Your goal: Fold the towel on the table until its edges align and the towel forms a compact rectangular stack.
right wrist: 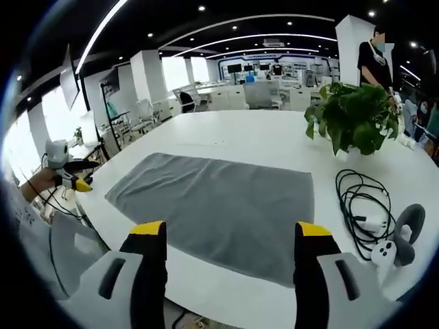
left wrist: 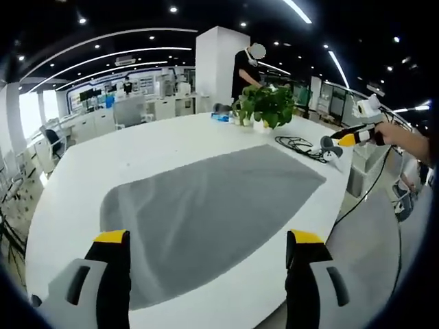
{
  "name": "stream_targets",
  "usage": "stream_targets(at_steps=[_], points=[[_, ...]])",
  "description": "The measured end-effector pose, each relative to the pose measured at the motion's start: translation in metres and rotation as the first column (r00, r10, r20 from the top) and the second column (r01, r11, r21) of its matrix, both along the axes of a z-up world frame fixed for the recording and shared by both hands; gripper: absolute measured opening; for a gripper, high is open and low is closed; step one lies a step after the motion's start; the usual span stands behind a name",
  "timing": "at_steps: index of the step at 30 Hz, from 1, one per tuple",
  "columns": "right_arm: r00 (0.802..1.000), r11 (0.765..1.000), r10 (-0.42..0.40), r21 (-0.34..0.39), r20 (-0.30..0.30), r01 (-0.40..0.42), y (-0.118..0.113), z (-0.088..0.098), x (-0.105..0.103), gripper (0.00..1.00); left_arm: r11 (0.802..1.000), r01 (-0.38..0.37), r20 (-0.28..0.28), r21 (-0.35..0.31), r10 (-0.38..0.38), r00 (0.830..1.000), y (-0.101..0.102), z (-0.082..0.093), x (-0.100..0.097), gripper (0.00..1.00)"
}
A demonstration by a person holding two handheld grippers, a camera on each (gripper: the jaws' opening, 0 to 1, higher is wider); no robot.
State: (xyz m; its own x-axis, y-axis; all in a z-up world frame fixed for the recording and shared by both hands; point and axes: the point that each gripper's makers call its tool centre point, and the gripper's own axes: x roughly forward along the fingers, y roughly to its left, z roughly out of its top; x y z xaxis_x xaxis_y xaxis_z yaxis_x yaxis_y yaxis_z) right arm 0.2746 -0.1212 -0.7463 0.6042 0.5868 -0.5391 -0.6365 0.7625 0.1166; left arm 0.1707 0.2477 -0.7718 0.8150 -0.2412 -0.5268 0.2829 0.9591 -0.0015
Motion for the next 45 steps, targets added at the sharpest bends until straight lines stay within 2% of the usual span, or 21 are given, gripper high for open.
stream_targets(at_steps=[8, 13, 19, 22, 28, 32, 41, 45], points=[[1.0, 1.0, 0.002, -0.004, 0.014, -0.002, -0.008, 0.008, 0.015, 0.74, 0.992, 0.125, 0.029, -0.01, -0.125, 0.992, -0.046, 0.011, 0.023, 0.96], [1.0, 1.0, 0.018, -0.01, 0.02, -0.018, -0.008, 0.012, 0.022, 0.74, 0.979, 0.205, 0.02, -0.014, -0.204, 0.979, -0.078, 0.013, 0.033, 0.96], [0.999, 0.999, 0.038, -0.021, 0.023, -0.037, -0.009, 0.016, 0.032, 0.73, 0.962, 0.27, 0.064, -0.04, -0.268, 0.961, -0.121, 0.027, 0.051, 0.96], [0.998, 0.997, 0.061, -0.039, 0.018, -0.06, -0.008, 0.014, 0.034, 0.73, 0.954, 0.298, 0.065, -0.033, -0.295, 0.953, -0.137, 0.025, 0.056, 0.95], [0.995, 0.995, 0.095, -0.045, 0.026, -0.094, -0.008, 0.018, 0.042, 0.73, 0.938, 0.343, 0.047, -0.043, -0.341, 0.939, -0.168, 0.018, 0.059, 0.95], [0.994, 0.993, 0.105, -0.057, 0.028, -0.104, -0.011, 0.017, 0.051, 0.72, 0.923, 0.384, 0.045, -0.029, -0.382, 0.923, -0.189, 0.019, 0.061, 0.95], [0.986, 0.987, 0.157, -0.032, 0.049, -0.156, -0.01, 0.024, 0.068, 0.7, 0.91, 0.414, 0.04, -0.023, -0.412, 0.91, -0.222, 0.015, 0.06, 0.94], [0.978, 0.98, 0.197, -0.04, 0.063, -0.195, -0.011, 0.024, 0.07, 0.7, 0.897, 0.442, 0.02, 0.007, -0.442, 0.897, -0.234, 0.009, 0.058, 0.94]])
